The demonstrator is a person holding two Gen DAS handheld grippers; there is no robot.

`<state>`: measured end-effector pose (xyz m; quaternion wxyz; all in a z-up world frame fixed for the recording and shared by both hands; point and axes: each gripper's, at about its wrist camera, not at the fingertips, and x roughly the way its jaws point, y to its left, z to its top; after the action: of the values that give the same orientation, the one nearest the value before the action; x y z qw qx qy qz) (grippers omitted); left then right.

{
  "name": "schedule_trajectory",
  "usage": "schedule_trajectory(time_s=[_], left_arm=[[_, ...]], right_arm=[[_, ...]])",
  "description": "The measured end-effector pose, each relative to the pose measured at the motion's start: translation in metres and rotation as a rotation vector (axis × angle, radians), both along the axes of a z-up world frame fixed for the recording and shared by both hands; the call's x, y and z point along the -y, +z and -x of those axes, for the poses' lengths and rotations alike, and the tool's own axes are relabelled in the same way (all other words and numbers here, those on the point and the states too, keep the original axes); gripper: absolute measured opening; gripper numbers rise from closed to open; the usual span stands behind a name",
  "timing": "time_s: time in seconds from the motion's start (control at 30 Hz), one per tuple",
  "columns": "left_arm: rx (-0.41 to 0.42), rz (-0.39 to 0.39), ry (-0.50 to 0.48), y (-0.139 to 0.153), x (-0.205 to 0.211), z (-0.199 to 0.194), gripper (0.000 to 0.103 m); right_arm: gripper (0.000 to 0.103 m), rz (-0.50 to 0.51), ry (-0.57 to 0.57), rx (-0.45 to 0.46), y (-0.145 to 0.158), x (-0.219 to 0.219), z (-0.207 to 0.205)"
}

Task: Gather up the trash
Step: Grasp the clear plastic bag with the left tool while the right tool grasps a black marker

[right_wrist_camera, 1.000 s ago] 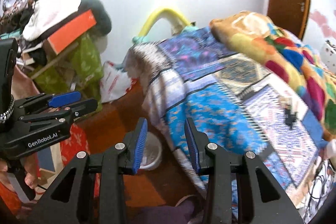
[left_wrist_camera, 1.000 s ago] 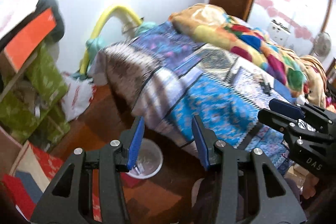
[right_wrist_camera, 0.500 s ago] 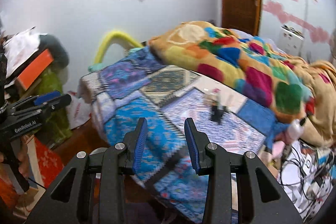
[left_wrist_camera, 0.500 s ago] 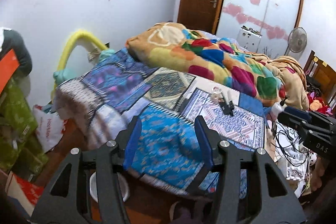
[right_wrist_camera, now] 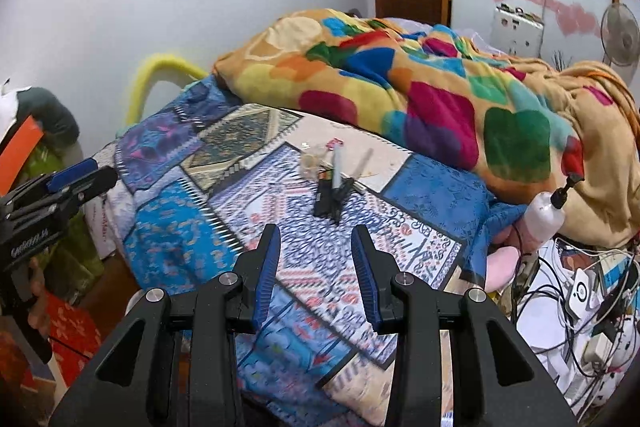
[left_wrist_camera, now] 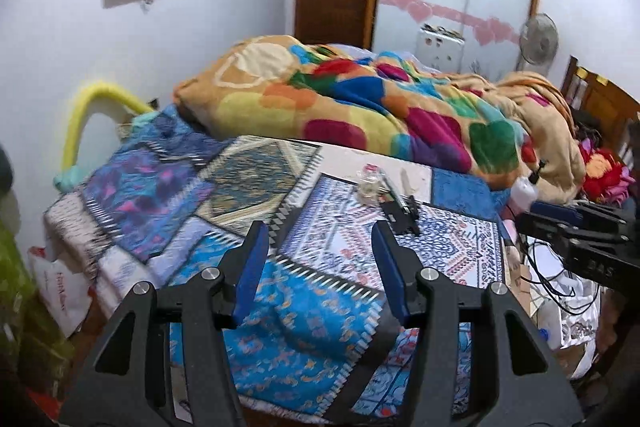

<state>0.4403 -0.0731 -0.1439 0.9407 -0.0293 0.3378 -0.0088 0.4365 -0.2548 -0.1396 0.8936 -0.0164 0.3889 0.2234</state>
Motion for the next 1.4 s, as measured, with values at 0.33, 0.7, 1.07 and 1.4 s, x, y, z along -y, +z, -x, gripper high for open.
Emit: schedule_trajectory(time_s=[0.33, 0.7, 1.07, 1.4], left_arm=[[-0.047, 0.045, -0.080, -0.043, 0.022, -0.071, 0.054], [-0.149, 0.089, -0.085, -0.094, 0.015, -0.135, 0.054], [-0.234, 0.086, -0.110, -0.128, 0.028, -0.182, 0.054], [-0.246, 0.111, -0.137, -0.138, 0.044, -0.215, 0.054]], right_arm=[[0.033, -0.102, -0.038, -0.128, -0.047, -0.004, -0.074], [0.033, -0.213, -0.073, -0.286, -0.104, -0.017, -0.137], [0.013, -0.170, -0.052, -0.238, -0.114, -0.017, -0.135], [0.013, -0.011, -0.047, -0.153, -0.110, 0.000, -0.125]])
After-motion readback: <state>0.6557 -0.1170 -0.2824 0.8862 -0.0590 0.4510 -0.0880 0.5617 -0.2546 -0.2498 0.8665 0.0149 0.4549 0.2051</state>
